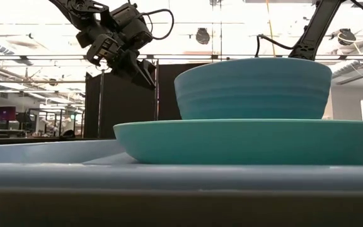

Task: Set up tray
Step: Put the yellow napkin top the left of the light blue plate on the blue serving tray

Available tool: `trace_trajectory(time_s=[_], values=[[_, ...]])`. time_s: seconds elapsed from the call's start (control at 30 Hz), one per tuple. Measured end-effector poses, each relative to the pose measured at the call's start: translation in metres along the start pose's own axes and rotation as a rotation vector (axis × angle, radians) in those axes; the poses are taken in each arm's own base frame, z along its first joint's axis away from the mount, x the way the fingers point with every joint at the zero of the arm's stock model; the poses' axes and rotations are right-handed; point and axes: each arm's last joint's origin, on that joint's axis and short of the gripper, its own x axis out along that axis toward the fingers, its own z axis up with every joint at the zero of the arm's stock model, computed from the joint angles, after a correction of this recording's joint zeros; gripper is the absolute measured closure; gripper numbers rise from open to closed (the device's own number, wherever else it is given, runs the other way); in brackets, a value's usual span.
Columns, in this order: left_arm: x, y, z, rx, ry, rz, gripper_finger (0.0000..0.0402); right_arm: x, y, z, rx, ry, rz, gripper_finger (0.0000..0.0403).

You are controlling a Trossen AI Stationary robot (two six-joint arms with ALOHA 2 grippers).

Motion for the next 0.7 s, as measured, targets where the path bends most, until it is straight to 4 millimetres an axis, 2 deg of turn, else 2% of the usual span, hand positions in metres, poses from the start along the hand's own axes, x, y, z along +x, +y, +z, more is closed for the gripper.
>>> trace_trajectory(time_s=[0.4, 0.7], values=[[0.0, 0.0, 0.0, 0.004, -0.001, -0.002, 0.0311, -0.001, 0.003, 0.001, 0.003, -0.013, -0.02, 0.0402], [0.0, 0.0, 0.0, 0.005, -0.001, -0.001, 0.0311, 0.0, 0.018, -0.007, -0.012, 0.029, -0.1, 0.0402]])
